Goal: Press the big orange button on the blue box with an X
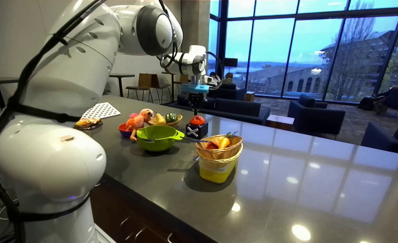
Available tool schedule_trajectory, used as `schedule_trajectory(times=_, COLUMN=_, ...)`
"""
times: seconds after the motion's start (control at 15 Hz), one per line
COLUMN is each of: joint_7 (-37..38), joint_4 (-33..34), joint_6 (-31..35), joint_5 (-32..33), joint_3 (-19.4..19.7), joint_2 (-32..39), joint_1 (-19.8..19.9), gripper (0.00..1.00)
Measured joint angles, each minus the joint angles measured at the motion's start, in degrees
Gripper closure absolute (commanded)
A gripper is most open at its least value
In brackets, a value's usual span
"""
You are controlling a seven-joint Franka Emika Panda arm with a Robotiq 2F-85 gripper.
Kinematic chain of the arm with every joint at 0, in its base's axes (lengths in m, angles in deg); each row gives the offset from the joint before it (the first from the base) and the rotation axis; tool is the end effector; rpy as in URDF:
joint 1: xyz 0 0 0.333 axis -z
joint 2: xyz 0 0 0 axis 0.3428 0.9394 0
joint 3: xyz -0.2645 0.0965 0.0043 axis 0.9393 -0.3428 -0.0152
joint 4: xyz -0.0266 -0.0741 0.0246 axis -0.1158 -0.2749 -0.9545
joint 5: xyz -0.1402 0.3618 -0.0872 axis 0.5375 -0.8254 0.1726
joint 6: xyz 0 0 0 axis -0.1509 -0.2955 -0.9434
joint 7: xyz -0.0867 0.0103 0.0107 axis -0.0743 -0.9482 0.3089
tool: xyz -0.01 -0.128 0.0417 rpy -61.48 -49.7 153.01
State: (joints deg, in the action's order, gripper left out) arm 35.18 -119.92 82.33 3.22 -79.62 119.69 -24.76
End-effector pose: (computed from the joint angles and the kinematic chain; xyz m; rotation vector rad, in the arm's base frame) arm 0.6979 0.1304 0.3424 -3.0314 -0.5793 -0.2037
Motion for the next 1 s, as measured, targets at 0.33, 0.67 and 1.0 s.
schedule_trajectory(times=0.33, joint_7=0.0, joint_4=0.1, joint_6=-0.1, joint_5=0.0, joint_3=0.1, joint_2=0.5, joint_1=0.5, gripper=1.00)
schedule_trajectory(times=0.67, joint_7=-0.6, joint_4=2.2, joint_6=-1.6, joint_5=0.0, joint_3=0.1, joint_2=2.3, joint_1=0.6, gripper=1.00)
schedule_trajectory(times=1.0, joint_7=-1.7, joint_4=4.9, joint_6=-4.0, joint_5=0.0, joint_3=0.1, joint_2=3.8, joint_1=0.6, gripper=1.00)
